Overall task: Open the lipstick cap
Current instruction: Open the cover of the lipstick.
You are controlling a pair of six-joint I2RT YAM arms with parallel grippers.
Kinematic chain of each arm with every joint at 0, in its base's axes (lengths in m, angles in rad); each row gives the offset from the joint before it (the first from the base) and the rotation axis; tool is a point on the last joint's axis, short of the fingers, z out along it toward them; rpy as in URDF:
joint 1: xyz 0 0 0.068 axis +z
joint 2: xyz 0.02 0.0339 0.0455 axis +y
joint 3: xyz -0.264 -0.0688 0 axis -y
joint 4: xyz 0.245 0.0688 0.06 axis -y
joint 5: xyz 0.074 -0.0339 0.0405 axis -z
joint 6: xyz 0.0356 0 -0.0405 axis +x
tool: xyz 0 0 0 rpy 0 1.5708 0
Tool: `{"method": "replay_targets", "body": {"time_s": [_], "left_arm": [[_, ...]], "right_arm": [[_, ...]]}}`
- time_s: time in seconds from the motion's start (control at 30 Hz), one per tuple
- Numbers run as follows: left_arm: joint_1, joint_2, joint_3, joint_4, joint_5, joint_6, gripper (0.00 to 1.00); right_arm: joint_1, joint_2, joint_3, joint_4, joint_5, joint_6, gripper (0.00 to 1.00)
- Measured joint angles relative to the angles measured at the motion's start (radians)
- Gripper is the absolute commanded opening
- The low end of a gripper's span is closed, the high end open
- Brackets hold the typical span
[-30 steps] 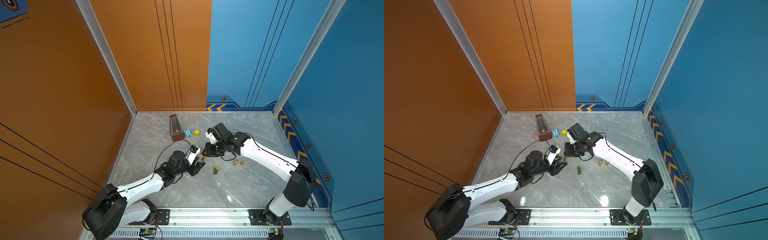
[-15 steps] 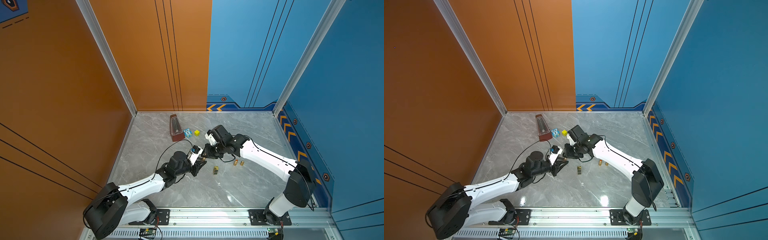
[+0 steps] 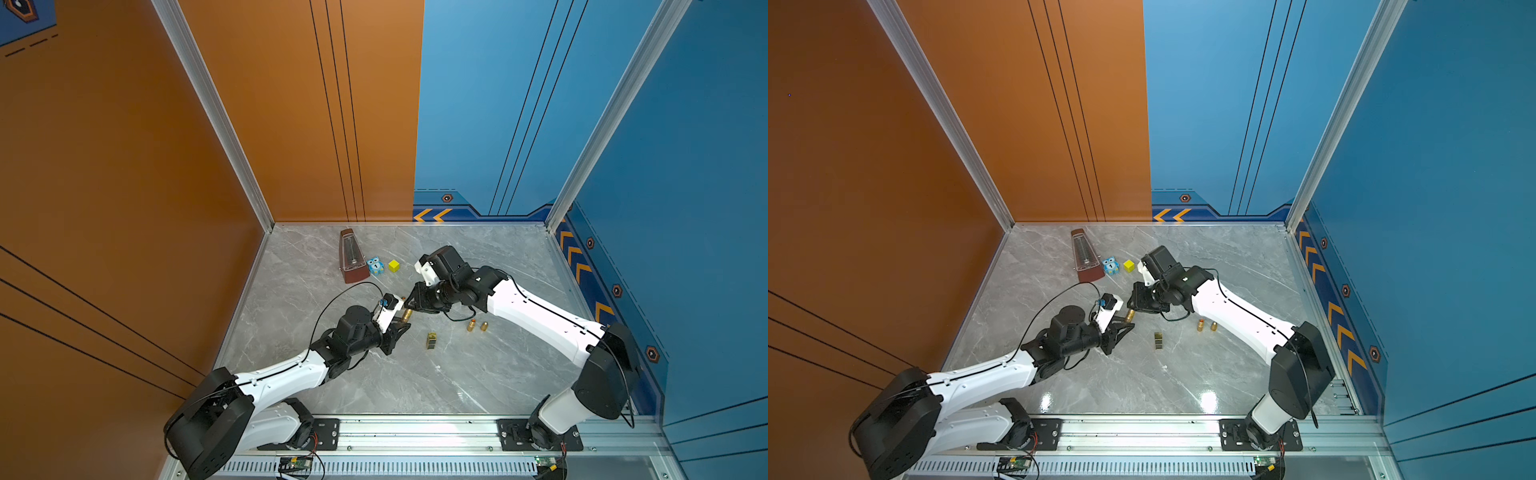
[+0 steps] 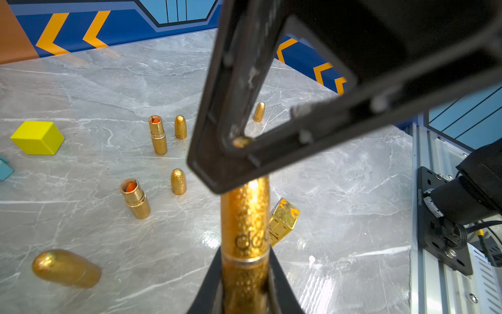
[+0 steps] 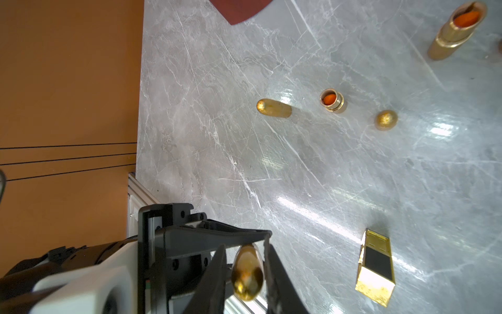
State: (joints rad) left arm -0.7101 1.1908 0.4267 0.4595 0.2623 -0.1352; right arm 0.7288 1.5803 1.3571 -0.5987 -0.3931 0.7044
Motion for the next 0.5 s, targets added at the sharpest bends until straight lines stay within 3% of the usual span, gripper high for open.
{"method": "replay_targets", "body": {"time_s": [0.5], "left_arm": [[0.000,-0.056,-0.020,-0.030,-0.019,0.000,0.00]], "right_arm": [[-0.017,-0.025,-0.027,0.005,0.019,-0.021,0.29]]}}
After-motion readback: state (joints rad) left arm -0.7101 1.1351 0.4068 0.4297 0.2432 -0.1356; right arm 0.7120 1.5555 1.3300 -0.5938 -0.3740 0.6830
